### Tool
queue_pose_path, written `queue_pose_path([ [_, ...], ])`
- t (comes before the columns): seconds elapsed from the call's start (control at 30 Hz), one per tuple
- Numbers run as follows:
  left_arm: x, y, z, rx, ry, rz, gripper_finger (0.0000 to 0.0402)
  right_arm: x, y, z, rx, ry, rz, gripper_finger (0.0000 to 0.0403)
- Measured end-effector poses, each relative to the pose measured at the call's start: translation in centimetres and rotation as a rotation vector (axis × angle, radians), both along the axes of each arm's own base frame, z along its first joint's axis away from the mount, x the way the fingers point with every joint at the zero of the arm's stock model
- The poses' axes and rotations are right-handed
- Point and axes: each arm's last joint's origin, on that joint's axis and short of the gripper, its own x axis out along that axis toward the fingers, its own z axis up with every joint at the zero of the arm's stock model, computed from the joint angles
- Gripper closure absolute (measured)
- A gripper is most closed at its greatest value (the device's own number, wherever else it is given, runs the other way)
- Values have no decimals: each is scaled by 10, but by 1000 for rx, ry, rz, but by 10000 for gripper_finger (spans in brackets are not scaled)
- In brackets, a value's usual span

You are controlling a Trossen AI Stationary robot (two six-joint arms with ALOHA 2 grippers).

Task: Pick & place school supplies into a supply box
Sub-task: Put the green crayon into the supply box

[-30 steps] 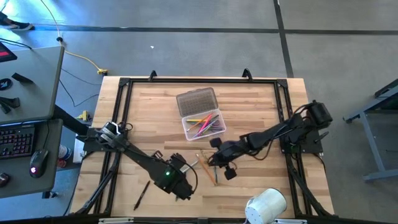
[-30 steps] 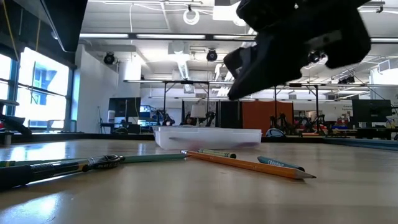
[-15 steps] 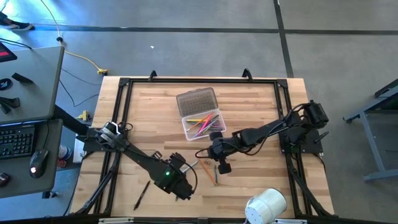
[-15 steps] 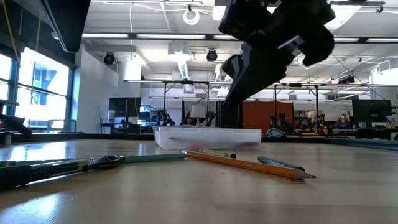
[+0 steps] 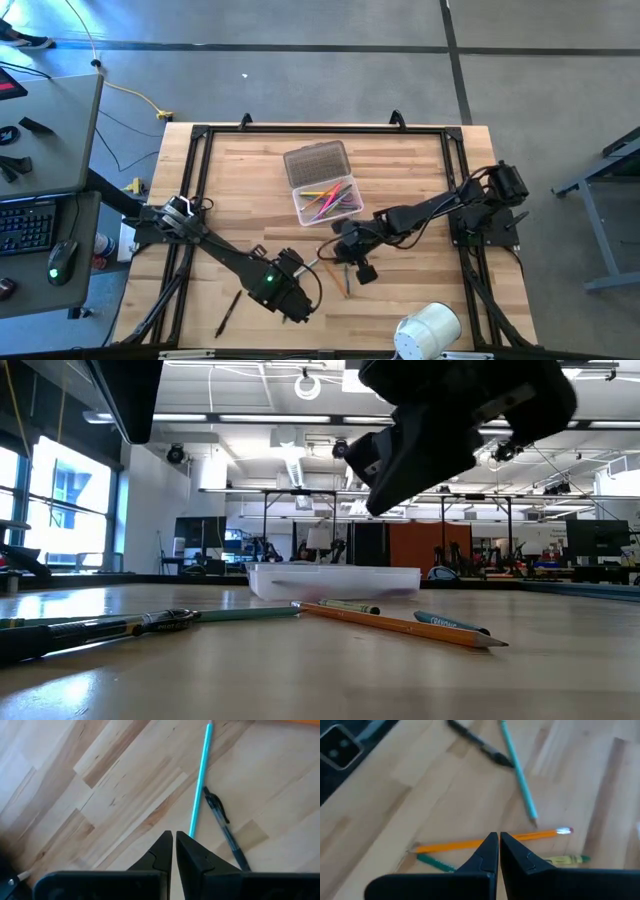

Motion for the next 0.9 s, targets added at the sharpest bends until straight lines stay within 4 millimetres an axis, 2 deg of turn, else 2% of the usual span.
queue_pose_path([
  [0.27, 1, -1, 0, -14, -2, 0, 341, -5, 11, -2, -136, -21, 91, 390],
  [0.5, 1, -1, 0, -19, -11, -1, 341, -10, 10, -7, -256, 16, 81, 333],
  [0.6, 2, -1, 0, -19, -11, -1, 341, -12, 10, -8, -235, 48, 109, 304],
  [0.7, 2, -1, 0, -19, -11, -1, 341, -16, 15, -9, -148, 46, 300, 285],
  [0.8, 2, -1, 0, -17, -12, -1, 341, -14, 20, -5, -84, -32, 439, 280],
  [0.9, 2, -1, 0, -14, -14, -1, 341, -7, 22, -5, -72, -99, 446, 279],
])
